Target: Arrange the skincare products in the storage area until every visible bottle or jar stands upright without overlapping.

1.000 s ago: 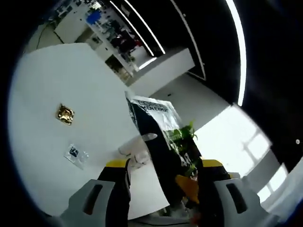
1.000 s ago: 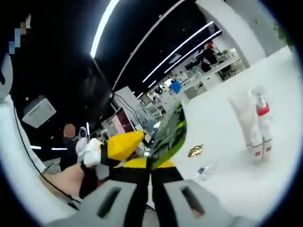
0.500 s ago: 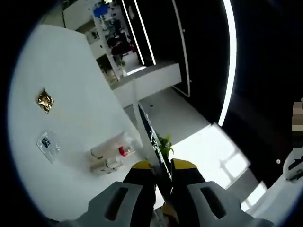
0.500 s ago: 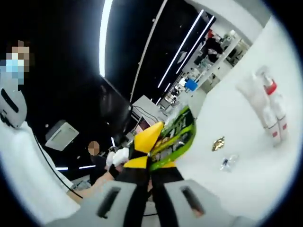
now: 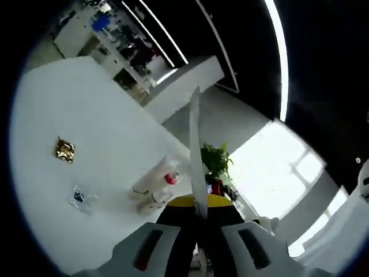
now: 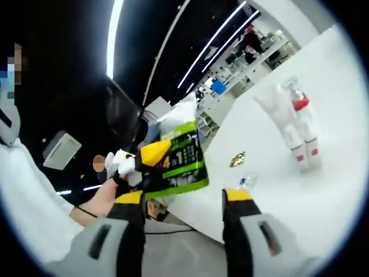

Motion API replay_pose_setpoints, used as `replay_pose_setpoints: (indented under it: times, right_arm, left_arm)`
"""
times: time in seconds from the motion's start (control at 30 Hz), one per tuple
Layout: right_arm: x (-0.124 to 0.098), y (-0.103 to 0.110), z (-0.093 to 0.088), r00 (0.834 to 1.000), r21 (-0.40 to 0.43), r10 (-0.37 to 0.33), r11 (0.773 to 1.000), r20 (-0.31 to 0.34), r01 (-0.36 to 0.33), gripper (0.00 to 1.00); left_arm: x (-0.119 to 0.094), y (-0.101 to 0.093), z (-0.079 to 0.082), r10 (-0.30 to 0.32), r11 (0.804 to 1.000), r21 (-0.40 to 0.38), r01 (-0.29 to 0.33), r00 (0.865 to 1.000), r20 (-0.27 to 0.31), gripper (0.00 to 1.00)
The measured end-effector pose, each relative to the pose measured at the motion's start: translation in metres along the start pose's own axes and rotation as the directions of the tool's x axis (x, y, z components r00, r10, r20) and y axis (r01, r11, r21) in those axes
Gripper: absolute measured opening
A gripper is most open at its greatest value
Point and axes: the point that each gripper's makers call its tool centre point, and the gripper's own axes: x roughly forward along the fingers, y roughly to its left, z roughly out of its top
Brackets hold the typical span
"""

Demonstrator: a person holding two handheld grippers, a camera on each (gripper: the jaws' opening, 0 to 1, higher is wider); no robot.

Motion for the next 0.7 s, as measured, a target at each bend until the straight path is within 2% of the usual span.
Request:
replay_pose_setpoints:
  times: [0.03, 0.1, 0.17, 0.23, 0.3, 0.37, 0.5, 0.57, 0.67, 0.7]
  right_arm:
    - [-0.002, -0.002, 0.006, 1.0, 0.01, 0.003, 1.0, 0.017, -0.003, 0.55]
    - [-0.006, -0.008, 0.016, 0.999, 0.021, 0.007, 1.0, 0.038, -0.008, 0.55]
    - [-0.005, -0.012, 0.023, 0.999, 0.023, 0.015, 1.0, 0.044, -0.016, 0.55]
    - [-0.003, -0.014, 0.027, 0.999, 0.031, 0.03, 0.999, 0.04, -0.031, 0.54]
    - [0.0, -0.011, 0.03, 0.997, 0.036, 0.062, 0.997, 0.042, -0.064, 0.51]
    - [0.002, -0.007, 0.031, 0.995, 0.041, 0.093, 0.995, 0.046, -0.095, 0.44]
    - [0.006, -0.003, 0.03, 0.989, 0.062, 0.138, 0.988, 0.042, -0.141, 0.31]
    - [0.005, 0.0, 0.033, 0.985, 0.088, 0.161, 0.982, 0.061, -0.166, 0.18]
    - [0.002, -0.005, 0.037, 0.982, 0.136, 0.169, 0.974, 0.078, -0.179, 0.11]
    - [0.0, -0.003, 0.042, 0.978, 0.161, 0.181, 0.967, 0.106, -0.197, 0.07]
  left_arm:
    - [0.0, -0.002, -0.008, -0.01, 1.0, 0.004, 0.011, 0.999, -0.051, 0.0]
    - [0.001, -0.006, -0.02, -0.04, 0.999, -0.009, 0.04, 0.993, -0.11, 0.0]
    - [0.001, -0.015, -0.036, -0.1, 0.993, -0.074, 0.087, 0.977, -0.188, 0.0]
    - [0.003, -0.021, -0.048, -0.134, 0.986, -0.129, 0.106, 0.965, -0.228, 0.0]
    - [0.006, -0.027, -0.055, -0.161, 0.979, -0.16, 0.125, 0.958, -0.237, 0.0]
    - [0.01, -0.032, -0.061, -0.182, 0.971, -0.198, 0.135, 0.954, -0.239, 0.0]
    - [0.016, -0.035, -0.064, -0.185, 0.963, -0.234, 0.132, 0.957, -0.222, 0.0]
    - [0.016, -0.036, -0.065, -0.185, 0.961, -0.246, 0.129, 0.958, -0.221, 0.0]
    - [0.017, -0.038, -0.065, -0.202, 0.947, -0.289, 0.136, 0.957, -0.209, 0.0]
    - [0.019, -0.037, -0.066, -0.2, 0.948, -0.29, 0.134, 0.957, -0.209, 0.0]
